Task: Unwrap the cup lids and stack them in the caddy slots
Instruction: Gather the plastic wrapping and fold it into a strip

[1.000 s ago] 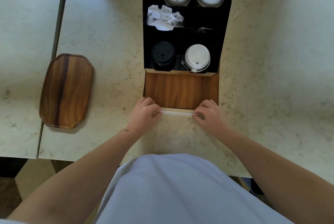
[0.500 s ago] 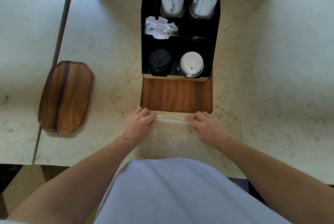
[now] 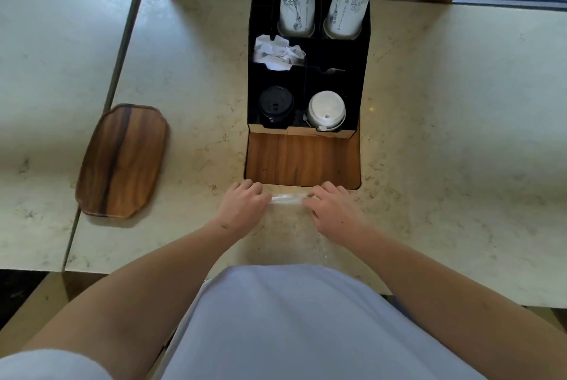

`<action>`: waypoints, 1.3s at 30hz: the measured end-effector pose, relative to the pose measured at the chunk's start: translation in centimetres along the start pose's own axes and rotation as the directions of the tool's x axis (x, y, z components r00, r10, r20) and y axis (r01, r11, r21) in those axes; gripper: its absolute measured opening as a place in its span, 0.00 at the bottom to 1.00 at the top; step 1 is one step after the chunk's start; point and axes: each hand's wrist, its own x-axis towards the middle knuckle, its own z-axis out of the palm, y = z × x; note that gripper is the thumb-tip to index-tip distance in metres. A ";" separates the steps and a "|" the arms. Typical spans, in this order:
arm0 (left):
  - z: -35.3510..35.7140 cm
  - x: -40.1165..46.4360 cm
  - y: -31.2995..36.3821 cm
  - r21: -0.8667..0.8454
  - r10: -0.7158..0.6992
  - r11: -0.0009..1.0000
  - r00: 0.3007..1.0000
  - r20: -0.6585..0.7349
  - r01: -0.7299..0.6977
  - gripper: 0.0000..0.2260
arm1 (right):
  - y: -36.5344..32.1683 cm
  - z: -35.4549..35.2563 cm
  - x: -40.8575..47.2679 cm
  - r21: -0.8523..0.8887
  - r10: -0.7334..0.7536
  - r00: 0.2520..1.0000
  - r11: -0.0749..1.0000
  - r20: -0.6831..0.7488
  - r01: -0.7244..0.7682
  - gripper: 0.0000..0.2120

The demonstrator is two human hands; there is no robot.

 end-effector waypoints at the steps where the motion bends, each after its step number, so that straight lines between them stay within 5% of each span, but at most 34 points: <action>1: 0.1 0.2 0.0 0.006 0.004 1.000 1.000 0.024 -0.004 0.02 | -0.1 0.0 -0.1 -0.012 0.007 1.000 1.000 0.026 -0.007 0.14; 6: 0.4 0.2 0.3 -0.129 -0.140 0.980 0.986 0.094 0.152 0.07 | -0.7 0.4 -0.5 -0.054 0.032 0.994 0.998 0.103 -0.026 0.18; 10: 0.2 0.8 1.3 -0.396 -0.387 0.819 0.909 0.154 0.416 0.07 | -0.4 0.4 -0.5 -0.027 0.033 0.993 0.999 0.109 -0.031 0.18; 13: 0.3 1.1 1.7 -0.470 -0.436 0.723 0.863 0.257 0.506 0.12 | -0.3 0.3 -0.3 0.007 0.035 0.993 0.999 0.111 -0.036 0.18; 26: 0.9 2.2 1.2 -0.461 -0.430 0.704 0.841 0.329 0.541 0.14 | 0.1 -0.3 2.9 0.187 0.167 0.969 0.962 0.180 -0.201 0.06; 33: 1.0 3.2 1.1 -0.317 -0.359 0.832 0.878 0.316 0.454 0.11 | 0.5 -0.3 3.7 0.160 0.160 0.967 0.968 0.198 -0.193 0.05; 39: -0.7 5.0 1.7 -0.153 -0.159 0.963 0.929 0.335 0.220 0.10 | 0.9 -0.8 4.8 0.031 0.027 0.976 0.999 0.217 -0.034 0.09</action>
